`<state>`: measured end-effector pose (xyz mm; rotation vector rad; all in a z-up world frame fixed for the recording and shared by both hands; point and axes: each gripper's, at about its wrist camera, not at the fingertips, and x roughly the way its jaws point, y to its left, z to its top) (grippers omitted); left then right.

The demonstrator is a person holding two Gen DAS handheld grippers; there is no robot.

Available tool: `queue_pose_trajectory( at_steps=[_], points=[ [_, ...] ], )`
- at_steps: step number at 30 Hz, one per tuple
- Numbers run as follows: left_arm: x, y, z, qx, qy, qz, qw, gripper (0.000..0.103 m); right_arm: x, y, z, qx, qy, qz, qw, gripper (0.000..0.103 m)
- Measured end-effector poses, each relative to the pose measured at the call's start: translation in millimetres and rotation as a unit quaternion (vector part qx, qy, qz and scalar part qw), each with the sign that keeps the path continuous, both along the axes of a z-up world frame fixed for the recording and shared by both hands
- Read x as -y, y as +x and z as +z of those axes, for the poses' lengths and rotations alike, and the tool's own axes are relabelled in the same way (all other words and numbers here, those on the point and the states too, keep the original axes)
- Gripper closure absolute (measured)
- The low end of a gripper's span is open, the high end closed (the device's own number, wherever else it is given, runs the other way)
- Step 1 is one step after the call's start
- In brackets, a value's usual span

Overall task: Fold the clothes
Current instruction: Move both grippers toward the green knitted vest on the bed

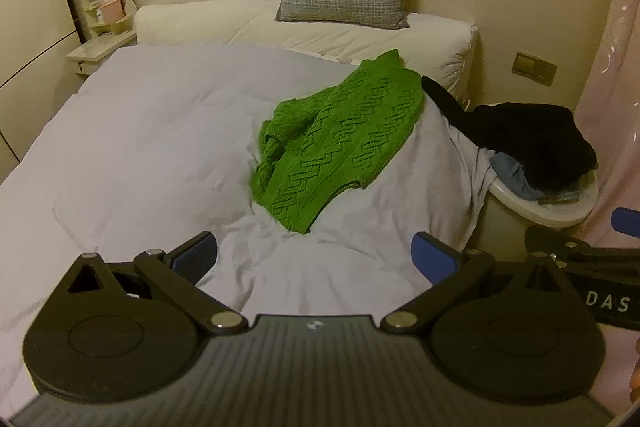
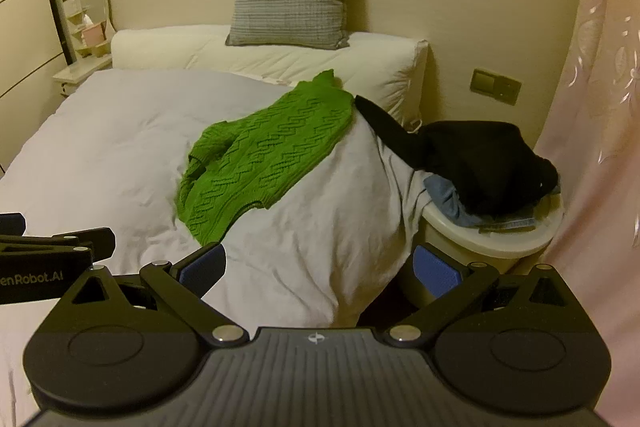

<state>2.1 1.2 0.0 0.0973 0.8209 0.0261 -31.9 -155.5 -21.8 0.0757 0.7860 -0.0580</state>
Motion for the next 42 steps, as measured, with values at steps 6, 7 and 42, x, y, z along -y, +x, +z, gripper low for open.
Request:
queue_pose_trajectory(
  at_steps=[6, 7, 42],
  points=[
    [-9.3, 16.3, -0.2, -0.014, -0.009, 0.004, 0.9999, 0.001, -1.6, 4.8, -2.4, 0.005, -0.001, 0.002, 1.0, 0.0],
    [-10.9, 19.1, -0.2, -0.017, -0.01, 0.004, 0.9998, 0.001, -1.9, 5.6, -2.8, 0.006, -0.002, 0.002, 1.0, 0.0],
    [-78.3, 30.9, -22.6, -0.012, -0.026, -0.015, 0.9995, 0.001, -43.2, 50.7, -12.2, -0.014, -0.019, 0.002, 1.0, 0.0]
  ],
)
